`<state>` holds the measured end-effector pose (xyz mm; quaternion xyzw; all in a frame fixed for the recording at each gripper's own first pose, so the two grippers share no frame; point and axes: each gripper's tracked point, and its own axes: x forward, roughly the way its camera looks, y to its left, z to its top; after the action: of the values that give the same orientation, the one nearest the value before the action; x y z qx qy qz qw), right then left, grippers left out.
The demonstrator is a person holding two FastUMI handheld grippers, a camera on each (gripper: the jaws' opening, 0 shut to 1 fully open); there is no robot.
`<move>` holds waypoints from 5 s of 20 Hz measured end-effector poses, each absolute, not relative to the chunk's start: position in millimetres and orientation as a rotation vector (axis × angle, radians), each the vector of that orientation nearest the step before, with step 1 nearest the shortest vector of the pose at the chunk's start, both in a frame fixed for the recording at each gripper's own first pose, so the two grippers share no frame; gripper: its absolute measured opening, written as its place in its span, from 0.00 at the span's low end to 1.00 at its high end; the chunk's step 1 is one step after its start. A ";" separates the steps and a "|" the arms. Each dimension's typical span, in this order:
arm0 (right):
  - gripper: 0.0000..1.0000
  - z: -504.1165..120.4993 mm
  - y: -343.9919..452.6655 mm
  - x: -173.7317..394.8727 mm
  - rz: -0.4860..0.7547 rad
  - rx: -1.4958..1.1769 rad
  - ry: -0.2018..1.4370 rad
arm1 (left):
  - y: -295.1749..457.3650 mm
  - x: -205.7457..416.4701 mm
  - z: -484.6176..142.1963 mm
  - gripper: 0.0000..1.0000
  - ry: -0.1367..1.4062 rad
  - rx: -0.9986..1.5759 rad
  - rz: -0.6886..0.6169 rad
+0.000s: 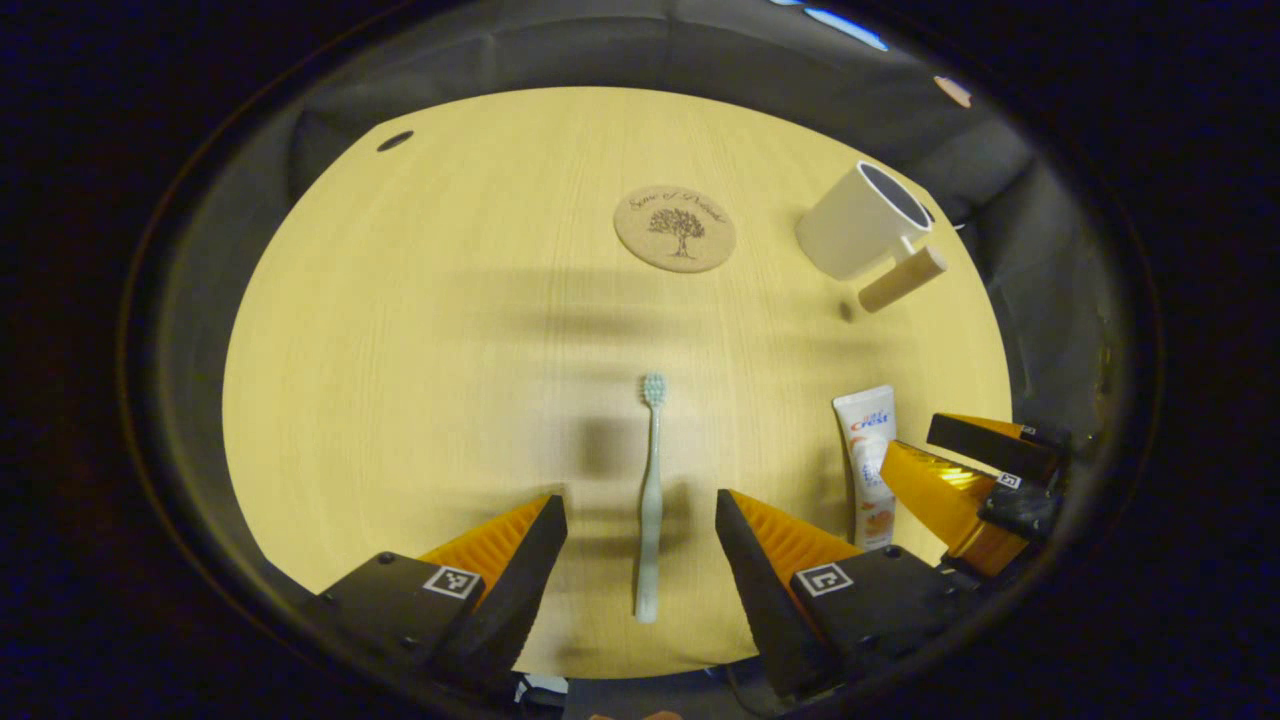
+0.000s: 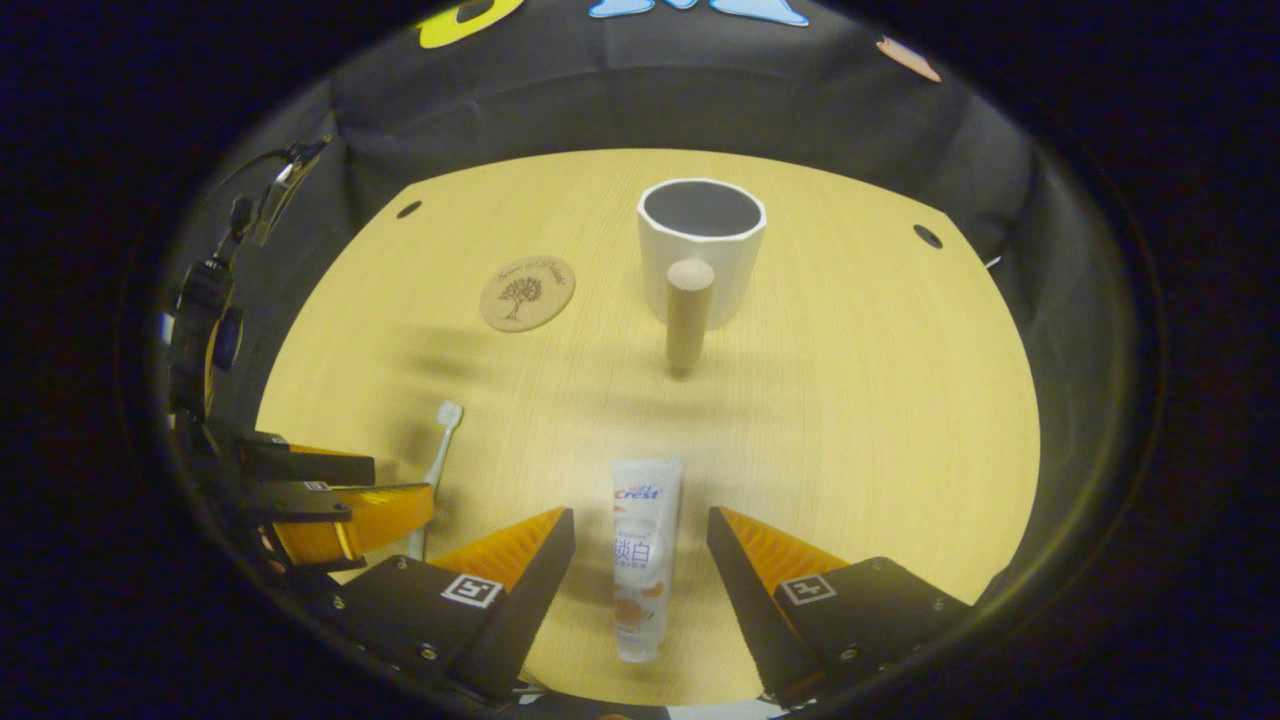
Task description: Put the toothbrush and toothpaste on the desktop into the cup, then pick up the cup and place it on the coaster on the desktop.
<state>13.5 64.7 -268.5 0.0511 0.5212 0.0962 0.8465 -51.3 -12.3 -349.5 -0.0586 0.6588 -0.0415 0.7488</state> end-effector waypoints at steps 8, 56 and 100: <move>0.85 -285.7 75.8 14.4 0.232 0.089 1.185 | -23.9 -60.1 -368.3 0.98 1.567 -0.089 -0.079; 0.33 -243.3 56.7 5.1 0.221 0.305 0.841 | -47.3 -45.8 -321.9 0.11 1.143 -0.197 -0.152; 0.37 -166.7 13.2 226.7 0.161 0.149 0.410 | -117.7 162.8 -169.7 0.11 0.465 -0.230 -0.294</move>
<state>226.7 13.2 -166.7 0.0739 0.2031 0.0798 0.9731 162.8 -117.7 -169.7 -0.1135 0.2289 -0.1446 0.9559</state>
